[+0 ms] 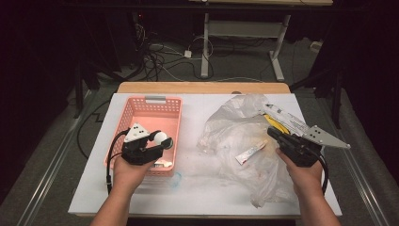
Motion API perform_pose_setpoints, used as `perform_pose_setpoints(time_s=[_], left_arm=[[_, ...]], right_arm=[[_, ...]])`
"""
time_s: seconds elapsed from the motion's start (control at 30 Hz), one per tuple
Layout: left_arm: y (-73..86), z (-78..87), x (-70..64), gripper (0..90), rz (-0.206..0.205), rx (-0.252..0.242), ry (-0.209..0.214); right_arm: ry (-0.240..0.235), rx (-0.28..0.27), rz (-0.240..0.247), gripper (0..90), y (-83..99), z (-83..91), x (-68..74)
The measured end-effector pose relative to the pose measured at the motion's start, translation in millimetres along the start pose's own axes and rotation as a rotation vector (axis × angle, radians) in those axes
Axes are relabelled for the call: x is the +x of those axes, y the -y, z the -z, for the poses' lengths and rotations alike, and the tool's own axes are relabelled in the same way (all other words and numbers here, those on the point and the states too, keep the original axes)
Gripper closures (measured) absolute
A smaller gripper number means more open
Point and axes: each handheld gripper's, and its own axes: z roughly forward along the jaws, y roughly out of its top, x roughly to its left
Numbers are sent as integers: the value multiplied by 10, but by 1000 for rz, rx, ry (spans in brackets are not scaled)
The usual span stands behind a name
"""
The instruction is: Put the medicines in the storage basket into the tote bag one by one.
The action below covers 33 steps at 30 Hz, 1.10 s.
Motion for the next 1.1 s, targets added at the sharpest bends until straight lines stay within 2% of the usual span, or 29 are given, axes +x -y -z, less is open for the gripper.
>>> perform_pose_setpoints(time_s=[0.43,0.53,0.77,1.1], left_arm=[[-74,17,-245,487,-43,-37,52],[-74,-15,-302,487,-55,-31,66],[-79,-82,-423,487,-67,-22,129],[-57,-185,-592,487,-98,-7,162]], right_arm=[[-1,1,0,900,-1,0,8],[-2,1,1,900,-1,2,10],[-3,1,0,900,-1,2,9],[-6,4,1,900,9,-5,9]])
